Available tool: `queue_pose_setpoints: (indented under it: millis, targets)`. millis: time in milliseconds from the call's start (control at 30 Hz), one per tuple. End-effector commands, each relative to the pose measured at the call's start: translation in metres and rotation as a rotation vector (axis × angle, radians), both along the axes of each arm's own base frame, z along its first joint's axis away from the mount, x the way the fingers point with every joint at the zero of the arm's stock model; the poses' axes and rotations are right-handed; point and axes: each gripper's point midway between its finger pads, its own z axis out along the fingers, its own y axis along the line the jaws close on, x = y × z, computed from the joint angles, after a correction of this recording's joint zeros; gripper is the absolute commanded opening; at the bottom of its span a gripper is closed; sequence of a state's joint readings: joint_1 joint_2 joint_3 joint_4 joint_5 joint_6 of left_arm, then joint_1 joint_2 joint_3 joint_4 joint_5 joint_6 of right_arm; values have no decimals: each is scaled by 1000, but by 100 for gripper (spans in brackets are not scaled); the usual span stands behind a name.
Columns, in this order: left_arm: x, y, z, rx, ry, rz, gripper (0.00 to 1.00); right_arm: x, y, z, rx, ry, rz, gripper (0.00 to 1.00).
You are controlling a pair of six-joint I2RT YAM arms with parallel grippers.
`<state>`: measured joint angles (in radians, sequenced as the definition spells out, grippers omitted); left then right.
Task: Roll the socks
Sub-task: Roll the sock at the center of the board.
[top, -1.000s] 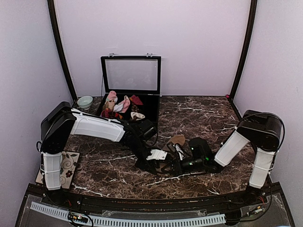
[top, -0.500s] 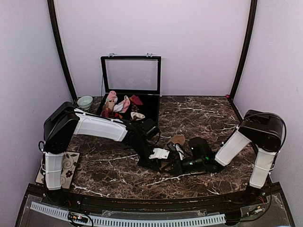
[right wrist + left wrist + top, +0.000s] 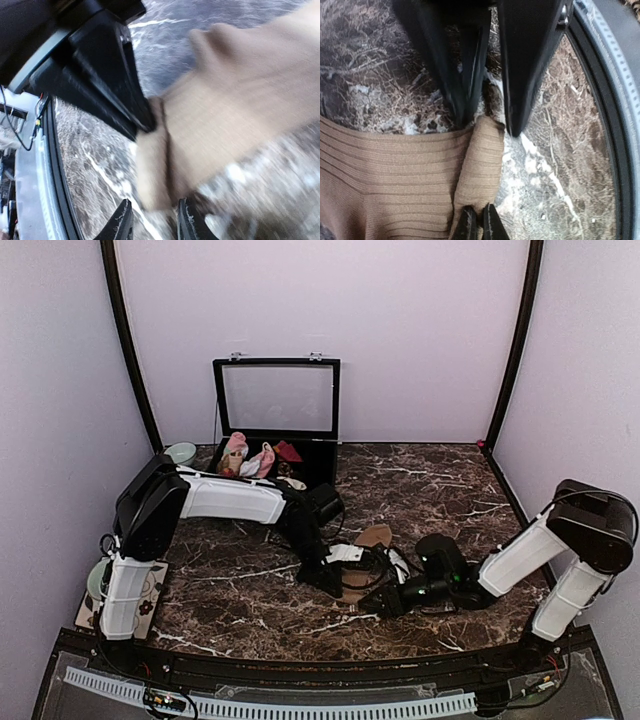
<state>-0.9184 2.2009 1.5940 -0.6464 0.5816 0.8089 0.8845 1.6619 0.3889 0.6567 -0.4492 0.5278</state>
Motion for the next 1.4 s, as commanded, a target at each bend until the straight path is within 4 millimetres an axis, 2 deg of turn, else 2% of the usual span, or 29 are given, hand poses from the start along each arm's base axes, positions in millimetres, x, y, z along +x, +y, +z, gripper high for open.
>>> queue_pose_setpoints:
  millis: [0,100,267,367,533,767,1000,1067,1167,1367]
  targets:
    - [-26,45,-43,264,258,76,2,-2,-41,-24,-147,-24,-105,30]
    - [-31,44,-44,290,335,97,4,-5,-44,-9,-127,-124,-106,29]
    - [-24,35,-42,301,417,160,5,-24,-28,30,-138,-458,11,28]
    - [-15,31,-43,304,415,196,5,-29,-19,39,-210,-615,87,30]
    - [-6,30,-54,365,412,222,5,-29,5,33,-361,-761,262,32]
    - [-1,30,-64,412,432,245,5,-15,31,38,-397,-908,331,39]
    - [3,35,-64,416,436,250,6,-5,30,19,-436,-910,366,36]
    - [2,37,-63,416,441,242,7,1,29,19,-430,-910,351,36]
    - [-2,40,-63,418,456,228,10,6,28,6,-457,-895,363,35]
    - [-5,44,-67,435,467,213,12,13,21,-4,-497,-896,353,33]
